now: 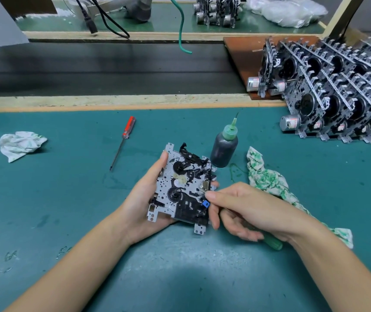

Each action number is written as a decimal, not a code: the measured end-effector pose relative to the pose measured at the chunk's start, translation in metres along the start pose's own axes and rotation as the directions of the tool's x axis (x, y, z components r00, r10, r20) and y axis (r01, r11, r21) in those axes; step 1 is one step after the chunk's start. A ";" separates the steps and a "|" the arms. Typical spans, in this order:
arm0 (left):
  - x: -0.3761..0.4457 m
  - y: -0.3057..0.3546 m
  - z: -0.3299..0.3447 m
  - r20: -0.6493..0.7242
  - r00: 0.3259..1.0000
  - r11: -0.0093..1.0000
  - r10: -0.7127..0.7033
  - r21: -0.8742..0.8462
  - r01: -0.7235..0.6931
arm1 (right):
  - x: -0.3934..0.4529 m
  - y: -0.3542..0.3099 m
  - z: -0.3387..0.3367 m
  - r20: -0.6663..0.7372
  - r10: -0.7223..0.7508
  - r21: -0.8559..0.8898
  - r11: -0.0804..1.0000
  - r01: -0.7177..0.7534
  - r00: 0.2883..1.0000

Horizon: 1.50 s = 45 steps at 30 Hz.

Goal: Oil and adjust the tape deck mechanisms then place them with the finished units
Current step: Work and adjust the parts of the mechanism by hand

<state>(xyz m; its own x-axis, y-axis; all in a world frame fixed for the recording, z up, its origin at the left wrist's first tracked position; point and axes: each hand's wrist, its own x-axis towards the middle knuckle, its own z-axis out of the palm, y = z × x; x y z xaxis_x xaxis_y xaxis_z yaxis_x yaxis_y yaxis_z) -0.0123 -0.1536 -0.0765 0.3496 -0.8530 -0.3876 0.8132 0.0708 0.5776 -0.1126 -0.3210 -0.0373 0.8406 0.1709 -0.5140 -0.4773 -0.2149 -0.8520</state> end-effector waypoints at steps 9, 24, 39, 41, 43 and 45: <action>0.000 0.001 0.000 -0.006 1.000 1.000 -0.001 0.013 0.001 | 0.000 0.001 0.000 0.017 0.030 0.077 0.997 -0.031 0.999; 0.001 -0.002 0.001 -0.033 0.998 0.998 0.047 0.032 -0.046 | -0.002 0.002 0.006 0.052 0.106 0.182 0.977 -0.114 0.993; 0.000 -0.004 0.008 -0.078 0.994 0.995 0.078 0.065 -0.073 | -0.002 -0.001 0.004 0.066 0.153 0.081 0.984 -0.158 0.986; 0.000 -0.004 0.009 -0.083 0.993 0.994 0.083 0.075 -0.077 | -0.002 -0.001 0.003 0.061 0.152 0.054 0.986 -0.156 0.986; 0.000 -0.004 0.010 -0.094 0.991 0.993 0.091 0.086 -0.083 | -0.003 -0.001 0.003 0.056 0.149 0.032 0.988 -0.151 0.987; -0.001 -0.004 0.011 -0.105 0.989 0.991 0.103 0.092 -0.094 | -0.003 -0.001 0.003 0.055 0.143 0.016 0.989 -0.144 0.988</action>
<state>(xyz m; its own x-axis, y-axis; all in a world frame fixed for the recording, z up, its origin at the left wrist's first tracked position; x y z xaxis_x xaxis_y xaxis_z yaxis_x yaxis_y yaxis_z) -0.0208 -0.1588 -0.0708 0.4785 -0.7821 -0.3993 0.7308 0.1027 0.6748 -0.1151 -0.3186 -0.0353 0.7483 0.1912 -0.6352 -0.5974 -0.2218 -0.7706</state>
